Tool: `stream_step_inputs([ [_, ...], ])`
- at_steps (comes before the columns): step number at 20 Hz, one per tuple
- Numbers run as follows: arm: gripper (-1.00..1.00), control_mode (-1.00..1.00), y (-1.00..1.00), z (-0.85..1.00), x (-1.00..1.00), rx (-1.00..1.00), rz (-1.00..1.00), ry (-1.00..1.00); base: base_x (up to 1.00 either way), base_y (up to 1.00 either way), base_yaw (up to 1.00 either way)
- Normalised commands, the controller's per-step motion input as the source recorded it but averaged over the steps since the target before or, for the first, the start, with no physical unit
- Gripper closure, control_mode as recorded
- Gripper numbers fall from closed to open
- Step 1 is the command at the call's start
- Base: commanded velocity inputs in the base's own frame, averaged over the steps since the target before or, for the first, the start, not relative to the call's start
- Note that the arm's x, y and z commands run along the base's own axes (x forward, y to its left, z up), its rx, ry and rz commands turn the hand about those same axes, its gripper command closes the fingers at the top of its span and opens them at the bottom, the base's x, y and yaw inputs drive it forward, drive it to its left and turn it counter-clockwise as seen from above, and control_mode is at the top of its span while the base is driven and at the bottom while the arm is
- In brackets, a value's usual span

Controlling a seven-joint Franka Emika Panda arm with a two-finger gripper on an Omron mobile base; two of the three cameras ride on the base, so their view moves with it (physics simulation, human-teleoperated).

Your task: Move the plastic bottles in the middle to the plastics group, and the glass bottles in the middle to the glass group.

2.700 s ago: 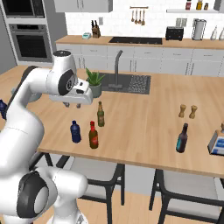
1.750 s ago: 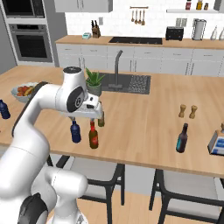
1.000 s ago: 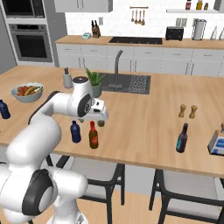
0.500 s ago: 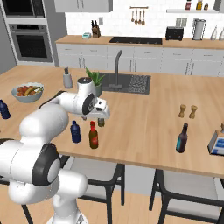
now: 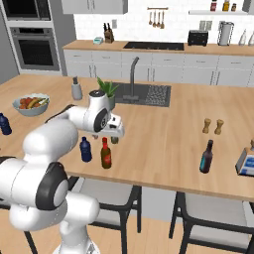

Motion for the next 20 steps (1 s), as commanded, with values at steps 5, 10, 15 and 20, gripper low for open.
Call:
stream_step_inputs([
  [5, -1.0, -1.0, 0.04, -0.1, -0.03, 0.0, 0.0, -0.01, 0.0, 0.0, 0.0],
  [10, -1.0, -1.0, 0.05, -0.16, 0.06, 0.0, 0.0, 0.0, 0.0, 0.0, 0.0],
  [15, -1.0, -1.0, 0.03, -0.06, 0.0, 0.0, 0.0, 0.0, 0.0, 0.0, 0.0],
  [20, -1.0, -1.0, 0.0, -0.18, 0.19, -0.02, 0.0, 0.0, 0.0, 0.0, 0.0],
])
